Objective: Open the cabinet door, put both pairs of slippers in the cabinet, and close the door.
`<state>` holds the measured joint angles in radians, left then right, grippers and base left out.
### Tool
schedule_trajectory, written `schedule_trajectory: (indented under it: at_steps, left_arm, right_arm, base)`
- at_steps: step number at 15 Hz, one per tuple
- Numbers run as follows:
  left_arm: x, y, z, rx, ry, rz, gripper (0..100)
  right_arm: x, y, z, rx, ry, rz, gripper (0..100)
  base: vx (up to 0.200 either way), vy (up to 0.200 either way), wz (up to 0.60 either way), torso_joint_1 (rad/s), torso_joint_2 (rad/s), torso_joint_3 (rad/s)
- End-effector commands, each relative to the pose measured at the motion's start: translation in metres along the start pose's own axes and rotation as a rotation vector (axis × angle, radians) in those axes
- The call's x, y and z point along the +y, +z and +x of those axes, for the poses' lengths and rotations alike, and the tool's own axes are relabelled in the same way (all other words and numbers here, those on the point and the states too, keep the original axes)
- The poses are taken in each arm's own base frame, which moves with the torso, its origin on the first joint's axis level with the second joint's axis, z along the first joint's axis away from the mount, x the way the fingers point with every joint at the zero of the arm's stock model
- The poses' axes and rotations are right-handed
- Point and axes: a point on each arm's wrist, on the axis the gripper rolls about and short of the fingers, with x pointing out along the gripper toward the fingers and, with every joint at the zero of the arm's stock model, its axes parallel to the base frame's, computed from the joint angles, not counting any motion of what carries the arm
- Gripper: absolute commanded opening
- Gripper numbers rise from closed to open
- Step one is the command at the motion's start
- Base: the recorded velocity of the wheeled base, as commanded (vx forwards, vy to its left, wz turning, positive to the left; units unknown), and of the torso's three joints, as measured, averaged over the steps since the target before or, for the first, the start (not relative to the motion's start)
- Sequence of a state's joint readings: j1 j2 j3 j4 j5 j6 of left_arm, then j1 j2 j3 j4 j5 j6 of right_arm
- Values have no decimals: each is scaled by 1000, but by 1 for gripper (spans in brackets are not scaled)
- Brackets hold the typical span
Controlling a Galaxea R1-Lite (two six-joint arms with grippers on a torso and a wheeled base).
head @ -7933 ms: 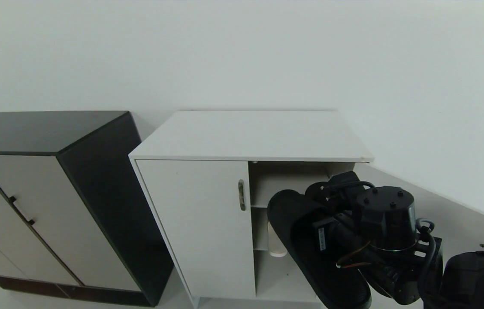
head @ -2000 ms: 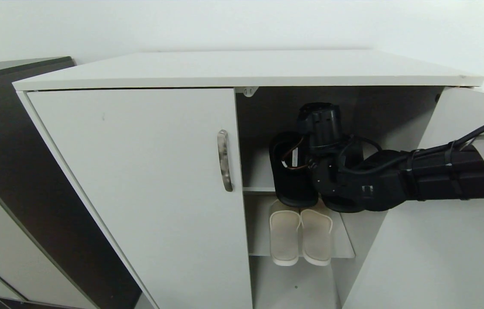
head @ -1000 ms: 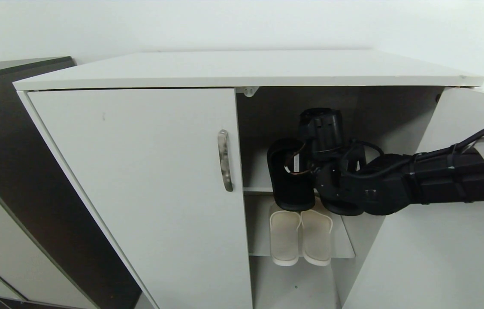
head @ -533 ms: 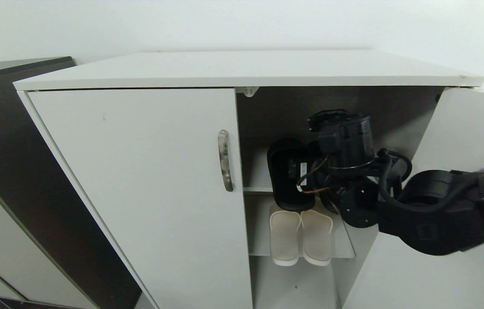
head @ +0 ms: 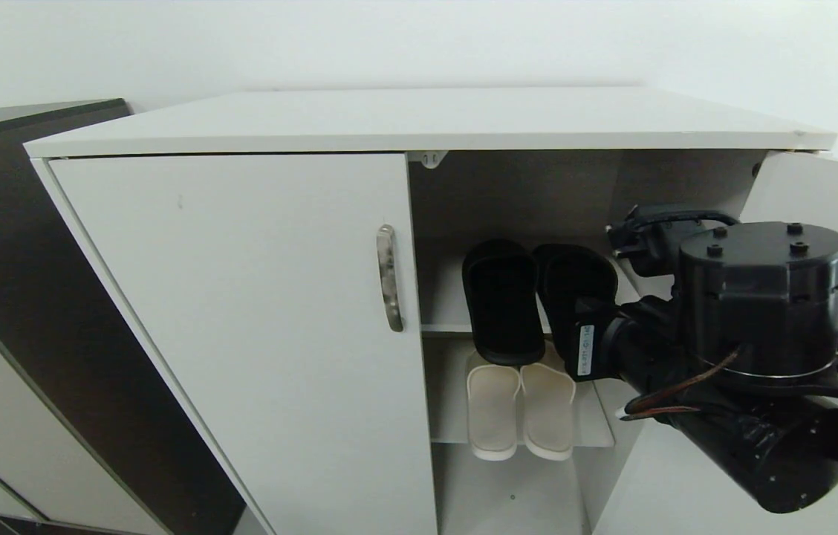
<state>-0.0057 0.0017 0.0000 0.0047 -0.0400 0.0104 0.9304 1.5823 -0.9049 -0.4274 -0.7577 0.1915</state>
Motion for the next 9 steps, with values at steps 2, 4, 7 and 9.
schedule_trajectory:
  at_steps: [2, 4, 7, 9]
  left_arm:
    - [0, 0, 0, 0, 0, -1, 0]
    - [0, 0, 0, 0, 0, -1, 0]
    - [0, 0, 0, 0, 0, -1, 0]
    - [0, 0, 0, 0, 0, -3, 0]
  right_arm:
    - [-4, 2, -6, -7, 8, 7, 0]
    - [-2, -2, -4, 2, 5, -1, 0]
    - [-2, -5, -3, 10, 3, -9, 0]
    - [-2, -6, -3, 13, 1, -12, 0]
  base:
    - [0, 0, 0, 0, 0, 0]
    - [0, 0, 0, 0, 0, 0]
    - [-67, 0, 0, 1, 1, 2]
    - [-200, 0, 0, 10, 2, 5]
